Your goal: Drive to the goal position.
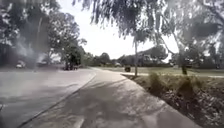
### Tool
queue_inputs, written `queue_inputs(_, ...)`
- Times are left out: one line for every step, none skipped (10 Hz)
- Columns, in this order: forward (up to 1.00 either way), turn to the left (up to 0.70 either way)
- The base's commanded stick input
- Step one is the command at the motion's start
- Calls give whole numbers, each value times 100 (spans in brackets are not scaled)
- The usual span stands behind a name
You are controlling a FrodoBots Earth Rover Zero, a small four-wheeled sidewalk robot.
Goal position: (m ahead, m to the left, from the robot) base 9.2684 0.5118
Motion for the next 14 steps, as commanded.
queue_inputs(70,2)
queue_inputs(70,11)
queue_inputs(70,20)
queue_inputs(70,0)
queue_inputs(70,0)
queue_inputs(70,0)
queue_inputs(70,0)
queue_inputs(70,32)
queue_inputs(70,18)
queue_inputs(70,3)
queue_inputs(70,0)
queue_inputs(70,0)
queue_inputs(70,0)
queue_inputs(70,0)
